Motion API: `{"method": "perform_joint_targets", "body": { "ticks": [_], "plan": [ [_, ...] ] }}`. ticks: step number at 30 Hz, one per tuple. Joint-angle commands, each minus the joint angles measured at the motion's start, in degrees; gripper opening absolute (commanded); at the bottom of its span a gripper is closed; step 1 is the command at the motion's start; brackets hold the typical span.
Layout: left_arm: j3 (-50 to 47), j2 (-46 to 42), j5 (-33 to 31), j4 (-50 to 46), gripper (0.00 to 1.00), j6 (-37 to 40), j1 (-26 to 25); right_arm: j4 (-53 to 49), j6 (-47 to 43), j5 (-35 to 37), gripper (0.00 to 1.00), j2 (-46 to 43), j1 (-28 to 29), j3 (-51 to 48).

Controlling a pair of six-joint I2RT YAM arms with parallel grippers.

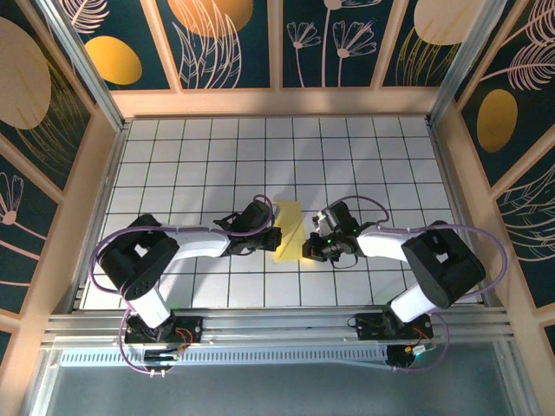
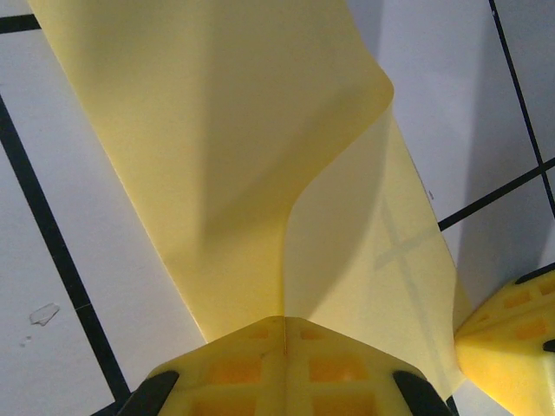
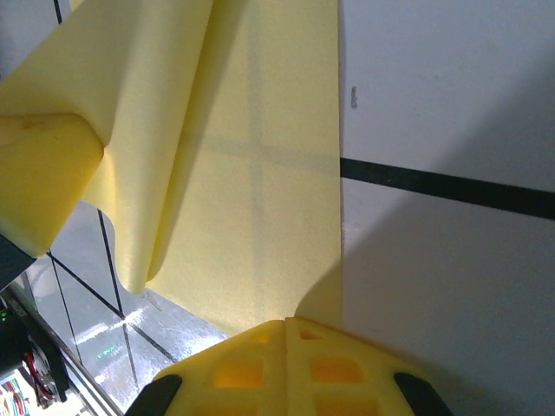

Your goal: Fold a paper plane with a square sheet of paper (fold left side to right side)

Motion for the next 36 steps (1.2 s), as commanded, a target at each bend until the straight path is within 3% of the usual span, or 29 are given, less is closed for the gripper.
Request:
{"method": "perform_joint_targets", "body": {
  "ticks": [1, 36],
  "plan": [
    [1.5, 0.5, -0.8, -0.9, 0.0, 1.2, 0.5, -4.1, -1.6, 2.9, 0.0, 2.2, 0.5, -0.1],
    [3.3, 4.4, -1.6, -1.0, 0.0, 2.3, 0.6, -5.3, -2.3, 3.4, 0.0, 2.8, 0.5, 0.3]
  ]
}}
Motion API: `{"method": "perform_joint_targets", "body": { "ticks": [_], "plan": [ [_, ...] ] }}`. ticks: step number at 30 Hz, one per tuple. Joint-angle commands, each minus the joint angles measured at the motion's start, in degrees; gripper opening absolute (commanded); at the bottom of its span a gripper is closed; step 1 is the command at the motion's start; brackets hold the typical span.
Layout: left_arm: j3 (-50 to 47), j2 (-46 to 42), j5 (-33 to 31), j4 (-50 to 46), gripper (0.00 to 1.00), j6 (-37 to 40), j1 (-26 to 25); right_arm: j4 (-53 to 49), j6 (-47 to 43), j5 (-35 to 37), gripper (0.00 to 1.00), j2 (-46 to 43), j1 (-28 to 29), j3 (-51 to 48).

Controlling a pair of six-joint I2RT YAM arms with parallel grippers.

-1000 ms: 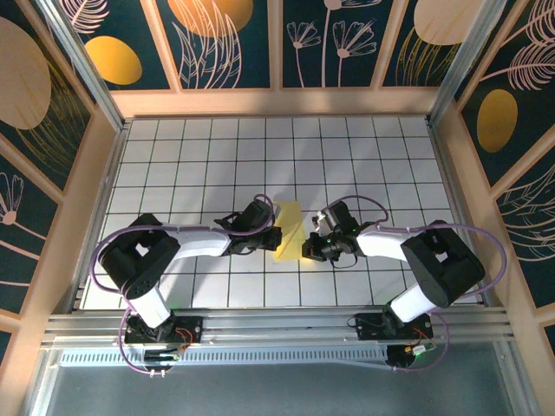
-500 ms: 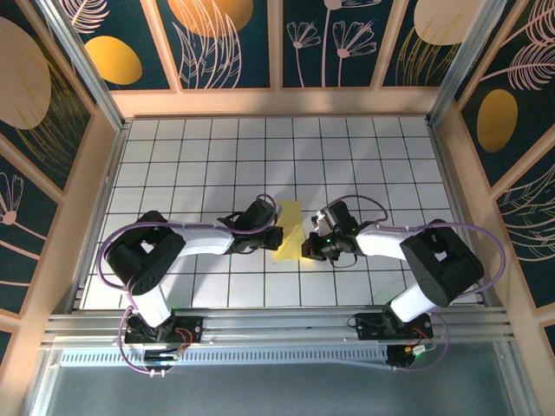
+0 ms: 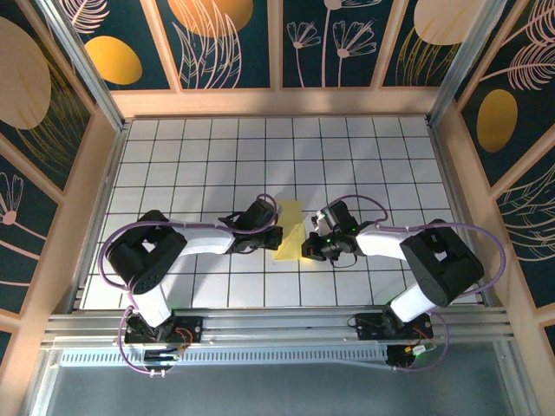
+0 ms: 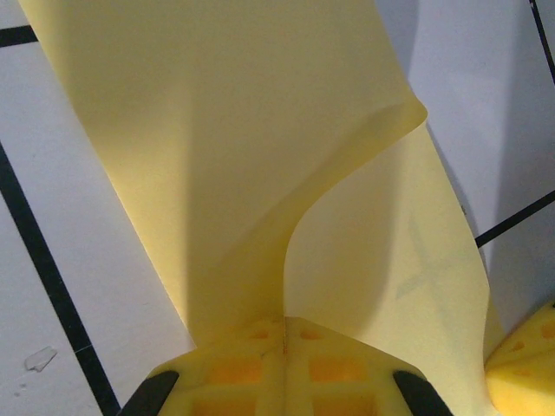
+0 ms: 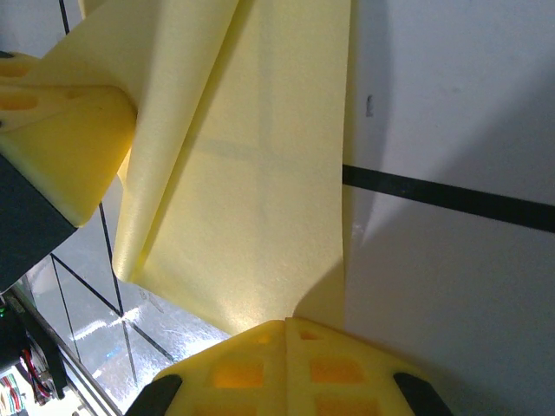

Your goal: Fold a paper plane with a square sheet of paper (fold left side to right side)

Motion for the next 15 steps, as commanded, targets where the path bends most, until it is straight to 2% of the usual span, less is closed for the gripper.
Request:
{"method": "perform_joint_targets", "body": {
  "ticks": [1, 10, 15],
  "plan": [
    [1.1, 1.0, -0.6, -0.5, 0.0, 0.8, 0.5, -5.0, -1.3, 3.6, 0.0, 2.2, 0.5, -0.3],
    [0.9, 2.2, 0.3, -0.3, 0.0, 0.9, 0.5, -5.3, -1.6, 2.7, 0.0, 1.5, 0.5, 0.7],
    [0.7, 3.4, 1.2, -0.8, 0.0, 1.1, 0.5, -4.8, -1.6, 0.1, 0.0, -2.7, 0.0, 2.7]
  ]
}}
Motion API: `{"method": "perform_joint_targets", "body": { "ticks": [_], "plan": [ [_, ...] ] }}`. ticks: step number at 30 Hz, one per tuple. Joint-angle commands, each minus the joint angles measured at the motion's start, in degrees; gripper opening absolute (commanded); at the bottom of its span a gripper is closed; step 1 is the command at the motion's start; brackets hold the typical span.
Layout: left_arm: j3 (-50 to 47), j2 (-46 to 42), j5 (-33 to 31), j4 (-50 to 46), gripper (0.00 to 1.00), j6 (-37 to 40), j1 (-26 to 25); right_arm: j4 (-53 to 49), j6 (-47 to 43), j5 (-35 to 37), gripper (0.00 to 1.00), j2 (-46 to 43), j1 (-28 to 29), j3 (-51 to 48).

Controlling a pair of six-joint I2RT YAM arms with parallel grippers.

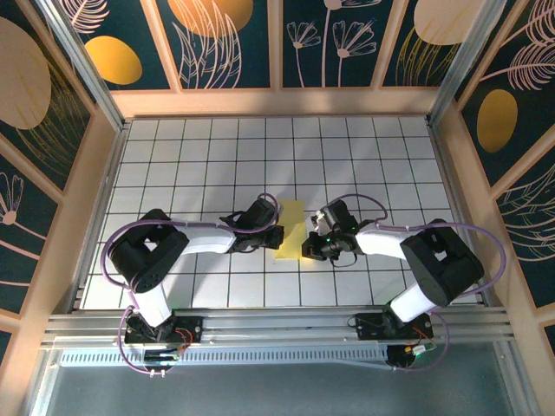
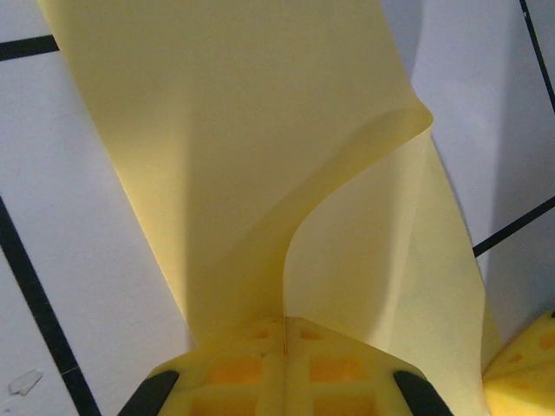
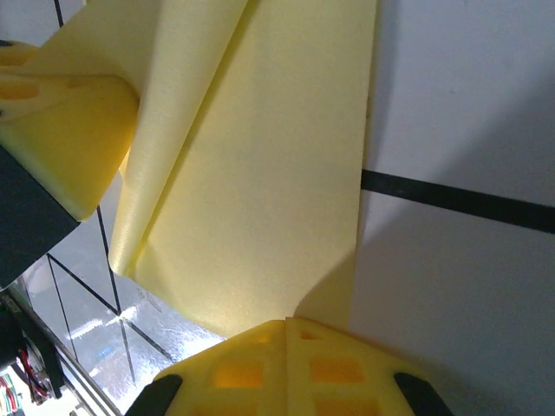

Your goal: Fold a paper plane with a square sheet of paper (fold left side to right side)

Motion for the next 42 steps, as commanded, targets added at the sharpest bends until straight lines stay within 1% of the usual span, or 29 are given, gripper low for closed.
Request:
{"method": "perform_joint_targets", "body": {
  "ticks": [1, 4, 7, 13, 16, 22, 28, 42],
  "plan": [
    [0.2, 2.5, 1.0, -1.8, 0.0, 1.1, 0.5, -2.2, -0.9, -0.6, 0.0, -3.5, -0.4, 1.7],
    [-0.2, 2.7, 1.2, -1.8, 0.0, 1.0, 0.4, -0.1, 0.2, -2.6, 0.0, -6.0, -1.4, 1.7],
    [-0.3, 2.6, 1.2, -1.9, 0.0, 1.1, 0.4, 3.6, 2.3, -3.4, 0.0, -6.2, -1.8, 1.6],
    [-0.1, 2.8, 1.5, -1.8, 0.0, 1.2, 0.4, 12.9, 6.9, -2.9, 0.0, -1.8, -1.7, 2.3],
    [0.0, 2.8, 1.5, -1.9, 0.0, 1.1, 0.4, 14.8, 7.5, -2.4, 0.0, 1.1, -1.3, 4.2],
    [-0.2, 2.9, 1.7, -1.7, 0.0, 1.0, 0.4, 15.6, 7.1, -2.3, 0.0, 6.4, -0.8, 7.1],
    [0.0, 3.1, 1.8, -1.7, 0.0, 0.9, 0.4, 15.5, 7.1, -2.3, 0.0, 9.9, -0.1, 8.2],
    [0.0, 2.8, 1.7, -1.8, 0.0, 1.0, 0.4, 13.6, 6.5, -0.6, 0.0, 12.0, 0.4, 8.2]
  ]
}}
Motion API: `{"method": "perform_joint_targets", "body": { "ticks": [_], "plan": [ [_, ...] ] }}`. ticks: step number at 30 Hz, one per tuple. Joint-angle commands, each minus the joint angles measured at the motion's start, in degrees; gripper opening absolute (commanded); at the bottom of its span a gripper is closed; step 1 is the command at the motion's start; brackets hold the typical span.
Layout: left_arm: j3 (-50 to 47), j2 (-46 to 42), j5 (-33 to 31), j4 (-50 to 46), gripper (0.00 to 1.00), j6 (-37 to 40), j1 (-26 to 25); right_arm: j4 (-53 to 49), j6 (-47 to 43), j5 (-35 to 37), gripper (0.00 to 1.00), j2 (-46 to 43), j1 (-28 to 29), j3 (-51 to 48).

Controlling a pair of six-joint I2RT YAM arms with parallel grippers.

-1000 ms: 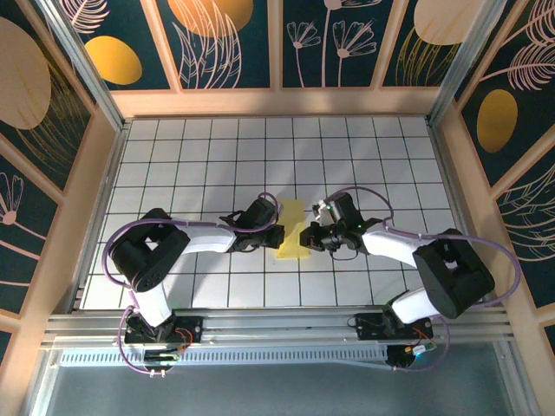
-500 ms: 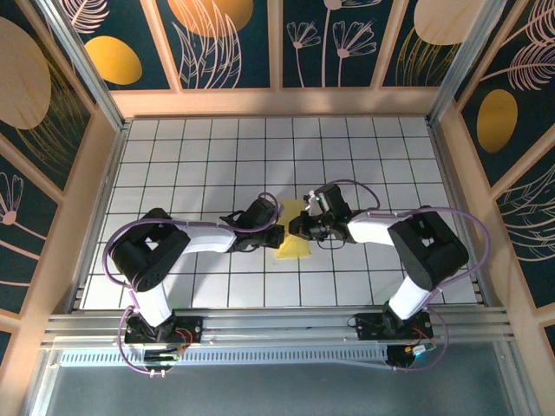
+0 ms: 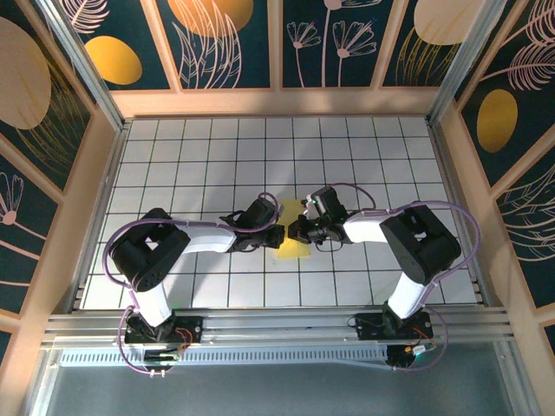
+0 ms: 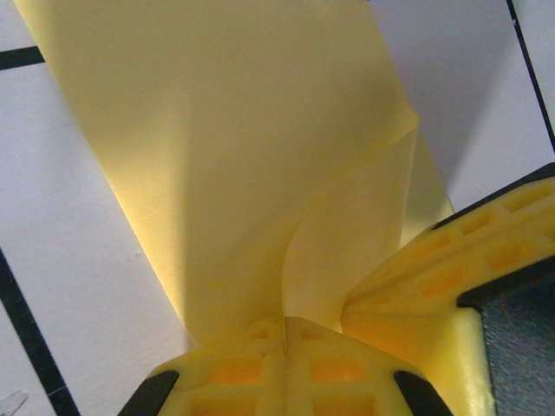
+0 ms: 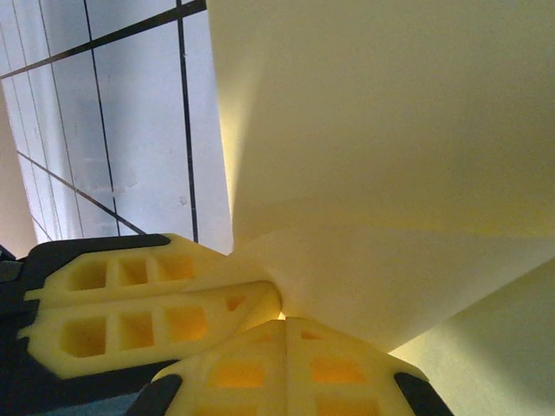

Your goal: Fold a paper plane with a square sheet of paper (fold left side to right side)

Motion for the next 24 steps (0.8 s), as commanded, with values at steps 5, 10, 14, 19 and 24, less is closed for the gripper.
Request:
{"method": "perform_joint_targets", "body": {
  "ticks": [5, 10, 14, 19, 24],
  "plan": [
    [-0.1, 2.4, 0.6, -2.8, 0.0, 0.7, 0.2, -2.0, -0.6, 2.3, 0.0, 1.3, 0.3, 1.0],
    [-0.1, 2.3, 0.5, -2.8, 0.0, 0.7, 0.3, -2.6, -0.8, 2.9, 0.0, 1.6, 0.3, 0.6],
    [-0.2, 2.3, 0.3, -2.8, 0.01, 0.6, 0.3, -2.7, -0.7, 3.4, 0.0, 1.7, 0.3, 0.1],
    [-0.6, 0.3, -0.8, -2.7, 0.05, -0.1, 0.2, -3.0, -0.5, 3.8, 0.0, 1.8, 0.3, -0.6],
    [-0.2, -5.5, -3.2, -4.3, 0.16, -1.0, 0.2, -2.4, -0.4, 3.9, 0.0, 1.7, 0.3, -1.8]
  ]
}}
